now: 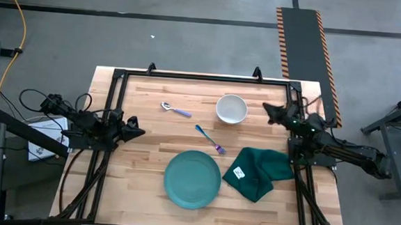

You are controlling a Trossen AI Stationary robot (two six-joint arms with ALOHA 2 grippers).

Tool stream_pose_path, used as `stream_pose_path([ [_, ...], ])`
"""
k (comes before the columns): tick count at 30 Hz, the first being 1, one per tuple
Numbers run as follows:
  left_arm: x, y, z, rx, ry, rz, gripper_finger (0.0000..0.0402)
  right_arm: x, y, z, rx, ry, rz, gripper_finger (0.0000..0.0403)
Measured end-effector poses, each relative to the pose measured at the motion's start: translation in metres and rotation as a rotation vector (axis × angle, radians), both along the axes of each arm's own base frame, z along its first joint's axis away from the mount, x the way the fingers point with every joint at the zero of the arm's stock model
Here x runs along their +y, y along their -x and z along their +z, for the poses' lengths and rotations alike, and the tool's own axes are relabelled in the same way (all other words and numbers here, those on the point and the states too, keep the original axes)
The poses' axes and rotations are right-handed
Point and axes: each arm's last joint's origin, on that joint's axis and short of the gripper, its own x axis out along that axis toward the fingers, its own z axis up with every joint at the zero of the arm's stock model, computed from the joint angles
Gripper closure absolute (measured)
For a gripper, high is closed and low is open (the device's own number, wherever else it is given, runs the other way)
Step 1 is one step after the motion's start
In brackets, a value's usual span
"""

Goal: Set table place
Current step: Stack the white bowl on the green plate

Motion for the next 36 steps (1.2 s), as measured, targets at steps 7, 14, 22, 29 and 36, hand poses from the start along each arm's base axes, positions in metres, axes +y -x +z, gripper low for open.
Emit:
stream_pose_path([
  [7, 0.002, 0.000, -0.001, 0.012, 0.016, 0.074, 0.0401, 0.004, 0.005, 0.051, 0.012, 0.356, -0.074, 0.0403],
  [14, 0.005, 0.000, -0.001, 0.023, 0.034, 0.162, 0.0401, -0.001, -0.010, 0.102, 0.540, 0.451, 0.028, 0.0403],
  [22, 0.006, 0.001, -0.002, 0.026, 0.042, 0.195, 0.0401, -0.020, -0.056, 0.144, 0.826, 0.534, 0.126, 0.0403],
  [29, 0.006, 0.001, -0.002, 0.026, 0.042, 0.195, 0.0401, -0.037, -0.101, 0.134, 1.120, 0.467, 0.301, 0.0403],
  [36, 0.006, 0.001, -0.002, 0.028, 0.041, 0.196, 0.0401, -0.047, -0.147, 0.116, 1.355, 0.569, 0.496, 0.0400],
])
